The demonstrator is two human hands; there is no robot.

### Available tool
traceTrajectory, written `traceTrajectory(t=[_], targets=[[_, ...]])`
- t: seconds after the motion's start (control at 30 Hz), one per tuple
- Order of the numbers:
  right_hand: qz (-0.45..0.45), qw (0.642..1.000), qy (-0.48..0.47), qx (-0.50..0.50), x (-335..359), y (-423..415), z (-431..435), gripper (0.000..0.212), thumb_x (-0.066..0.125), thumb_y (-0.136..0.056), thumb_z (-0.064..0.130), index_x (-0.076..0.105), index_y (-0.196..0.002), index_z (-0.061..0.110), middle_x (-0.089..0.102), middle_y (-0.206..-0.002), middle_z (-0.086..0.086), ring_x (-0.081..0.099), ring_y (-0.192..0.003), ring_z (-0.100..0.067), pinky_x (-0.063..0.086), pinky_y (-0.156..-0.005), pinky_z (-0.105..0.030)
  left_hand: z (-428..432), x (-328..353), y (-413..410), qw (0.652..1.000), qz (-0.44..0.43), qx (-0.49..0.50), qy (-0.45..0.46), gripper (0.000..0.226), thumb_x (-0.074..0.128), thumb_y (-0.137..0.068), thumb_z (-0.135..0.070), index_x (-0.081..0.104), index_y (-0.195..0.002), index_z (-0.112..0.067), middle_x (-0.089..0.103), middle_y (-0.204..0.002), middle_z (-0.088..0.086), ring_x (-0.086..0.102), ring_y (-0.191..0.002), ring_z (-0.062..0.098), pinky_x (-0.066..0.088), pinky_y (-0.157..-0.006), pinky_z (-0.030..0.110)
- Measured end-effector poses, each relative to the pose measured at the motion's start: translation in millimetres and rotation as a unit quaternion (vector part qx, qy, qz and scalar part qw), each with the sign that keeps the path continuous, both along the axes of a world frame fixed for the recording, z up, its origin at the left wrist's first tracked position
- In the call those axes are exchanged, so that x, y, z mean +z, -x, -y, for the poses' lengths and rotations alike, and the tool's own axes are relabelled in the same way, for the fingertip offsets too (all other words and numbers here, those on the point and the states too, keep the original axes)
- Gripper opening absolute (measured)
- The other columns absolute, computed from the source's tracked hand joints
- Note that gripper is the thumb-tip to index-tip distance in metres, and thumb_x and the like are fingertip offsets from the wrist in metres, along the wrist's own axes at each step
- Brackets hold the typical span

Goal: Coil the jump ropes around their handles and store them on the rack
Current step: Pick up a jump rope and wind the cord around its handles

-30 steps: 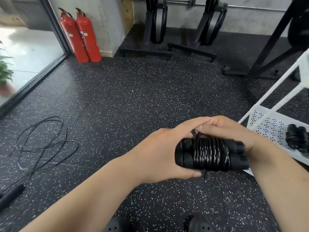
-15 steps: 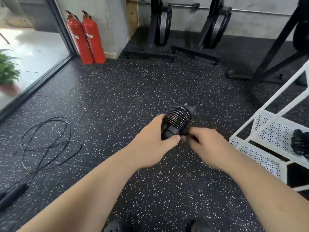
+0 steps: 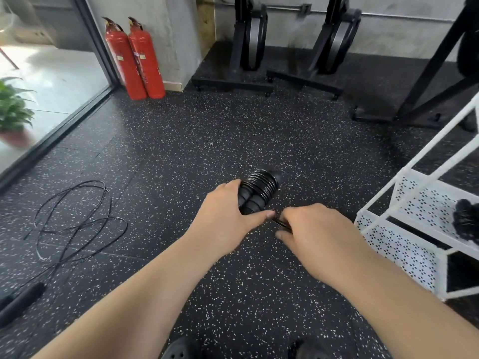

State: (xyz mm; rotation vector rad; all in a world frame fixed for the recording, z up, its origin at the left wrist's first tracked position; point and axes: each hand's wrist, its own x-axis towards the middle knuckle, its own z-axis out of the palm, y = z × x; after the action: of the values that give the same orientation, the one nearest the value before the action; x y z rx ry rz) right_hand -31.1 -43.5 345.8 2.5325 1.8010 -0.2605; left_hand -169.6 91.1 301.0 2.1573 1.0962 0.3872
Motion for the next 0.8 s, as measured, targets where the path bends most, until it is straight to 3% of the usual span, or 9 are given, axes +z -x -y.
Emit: traceTrajectory(t=[0.13,0.23,0.37,0.47,0.63,0.73,0.8], targets=[[0.040,0.999,0.023,0.014,5.6,-0.8,3.7,0.025,0.046,-0.109,0.051,0.060,-0.102,0.032,0.051,-0.076,0.009,0.053,-0.066,-0.017,0.034,-0.054,-0.034,-2.4,0.2,2.4,0.998,-0.047,-0.035,-0.014,0.060,0.087,-0.065,-0.075,0.060,-0.098,-0.034,0.063,-0.093,-0.011,0.059,-0.082,0.008,0.043,-0.064,0.027],[0.050,0.998,0.028,0.025,6.2,-1.3,4.8,0.028,0.046,-0.109,0.052,0.062,-0.101,0.030,0.055,-0.078,0.009,0.057,-0.069,-0.020,0.036,-0.054,-0.035,0.8,-0.4,1.4,0.993,-0.075,-0.079,-0.051,0.062,0.086,-0.065,-0.072,0.059,-0.104,-0.031,0.058,-0.097,-0.011,0.059,-0.088,0.013,0.053,-0.078,0.035],[0.023,0.999,0.025,0.023,2.6,-0.4,3.2,0.025,0.051,-0.108,0.051,0.065,-0.101,0.031,0.059,-0.086,0.004,0.061,-0.076,-0.023,0.045,-0.063,-0.035,10.1,-3.7,-3.6,0.972,-0.129,-0.143,-0.132,0.074,0.086,-0.078,-0.060,0.055,-0.137,-0.028,0.053,-0.111,-0.011,0.063,-0.103,0.020,0.056,-0.090,0.041],[0.004,1.000,0.012,0.009,2.3,-8.1,1.3,0.028,0.057,-0.103,0.057,0.069,-0.098,0.032,0.062,-0.085,0.007,0.063,-0.076,-0.020,0.049,-0.064,-0.035,14.5,-4.6,-5.6,0.949,-0.153,-0.209,-0.179,0.092,0.084,-0.084,-0.054,0.039,-0.161,-0.033,0.050,-0.126,-0.012,0.063,-0.116,0.020,0.054,-0.097,0.040],[-0.044,0.999,-0.022,-0.009,1.8,-29.0,3.2,0.021,0.067,-0.095,0.061,0.063,-0.090,0.041,0.062,-0.079,0.013,0.059,-0.077,-0.009,0.039,-0.059,-0.033,20.2,-2.2,-4.8,0.939,-0.140,-0.278,-0.145,0.070,0.086,-0.083,-0.052,0.051,-0.143,-0.038,0.045,-0.107,-0.015,0.059,-0.100,0.013,0.053,-0.090,0.036],[-0.062,0.998,-0.025,-0.016,1.1,-37.9,3.7,0.022,0.070,-0.092,0.063,0.067,-0.089,0.041,0.064,-0.076,0.015,0.059,-0.075,-0.006,0.047,-0.063,-0.033,19.7,-3.2,-3.1,0.952,-0.081,-0.290,-0.062,0.072,0.090,-0.078,-0.056,0.057,-0.140,-0.038,0.047,-0.101,-0.015,0.052,-0.089,0.001,0.041,-0.076,0.015],[-0.077,0.996,-0.028,-0.017,1.0,-41.9,3.1,0.024,0.072,-0.091,0.063,0.068,-0.087,0.040,0.065,-0.073,0.015,0.061,-0.074,-0.005,0.054,-0.068,-0.035,19.7,-5.0,-2.0,0.956,-0.053,-0.286,-0.035,0.072,0.088,-0.076,-0.061,0.060,-0.139,-0.039,0.050,-0.099,-0.015,0.052,-0.088,-0.003,0.035,-0.072,0.010]])
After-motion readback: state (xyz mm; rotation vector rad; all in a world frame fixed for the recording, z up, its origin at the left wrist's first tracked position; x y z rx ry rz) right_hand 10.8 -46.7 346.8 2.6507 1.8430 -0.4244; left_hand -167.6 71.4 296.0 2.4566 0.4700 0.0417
